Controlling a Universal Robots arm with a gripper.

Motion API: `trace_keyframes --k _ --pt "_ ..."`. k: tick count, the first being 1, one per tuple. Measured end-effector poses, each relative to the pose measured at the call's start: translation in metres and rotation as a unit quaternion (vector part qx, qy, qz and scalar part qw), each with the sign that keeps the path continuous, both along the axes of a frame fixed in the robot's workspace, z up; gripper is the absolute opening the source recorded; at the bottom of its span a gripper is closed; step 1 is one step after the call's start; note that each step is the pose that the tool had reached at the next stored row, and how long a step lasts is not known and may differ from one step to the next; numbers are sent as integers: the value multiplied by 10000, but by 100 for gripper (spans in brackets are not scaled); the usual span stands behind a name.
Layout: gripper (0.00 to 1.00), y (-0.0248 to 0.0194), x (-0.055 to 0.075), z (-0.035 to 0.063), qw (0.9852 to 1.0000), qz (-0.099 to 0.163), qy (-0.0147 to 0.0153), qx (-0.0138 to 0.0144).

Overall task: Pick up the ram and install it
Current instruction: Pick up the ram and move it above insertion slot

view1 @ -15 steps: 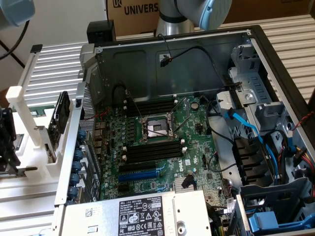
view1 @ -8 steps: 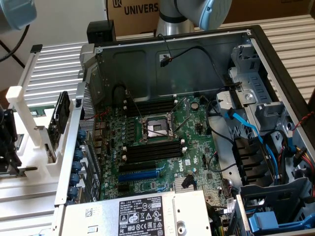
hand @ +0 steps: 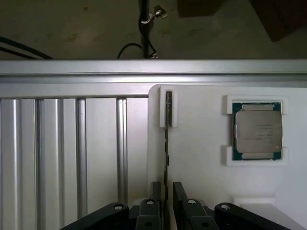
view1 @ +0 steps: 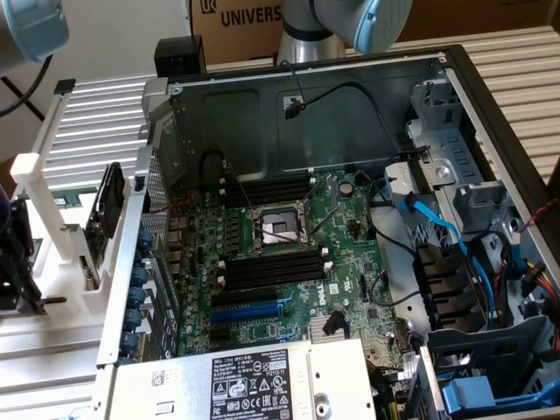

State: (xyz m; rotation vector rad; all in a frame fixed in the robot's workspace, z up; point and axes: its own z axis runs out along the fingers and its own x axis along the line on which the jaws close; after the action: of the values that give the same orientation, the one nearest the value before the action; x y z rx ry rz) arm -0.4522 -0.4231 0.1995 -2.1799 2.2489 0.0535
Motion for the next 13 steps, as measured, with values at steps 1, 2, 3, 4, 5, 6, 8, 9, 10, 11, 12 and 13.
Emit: trace_keyframes --k 1,2,3,4,5,6,8,9,10,11,12,13 --pt "24 1 0 -9 10000 0 2 0" --pt "24 1 0 -15 10000 0 6 0" --pt "24 1 -1 -15 10000 1 14 -1" --pt "24 1 -1 -15 10000 1 14 0" --pt "24 1 -1 -15 10000 1 15 -1" --pt "24 1 -1 -15 10000 1 14 -1" --pt "24 1 0 -17 10000 2 13 0" --pt "24 1 0 -17 10000 2 14 0" --pt "24 1 0 -17 10000 1 14 0" --pt "24 1 0 -17 10000 2 14 0" --pt "24 1 0 -17 10000 1 14 0" --pt "24 1 0 -18 10000 2 14 0"
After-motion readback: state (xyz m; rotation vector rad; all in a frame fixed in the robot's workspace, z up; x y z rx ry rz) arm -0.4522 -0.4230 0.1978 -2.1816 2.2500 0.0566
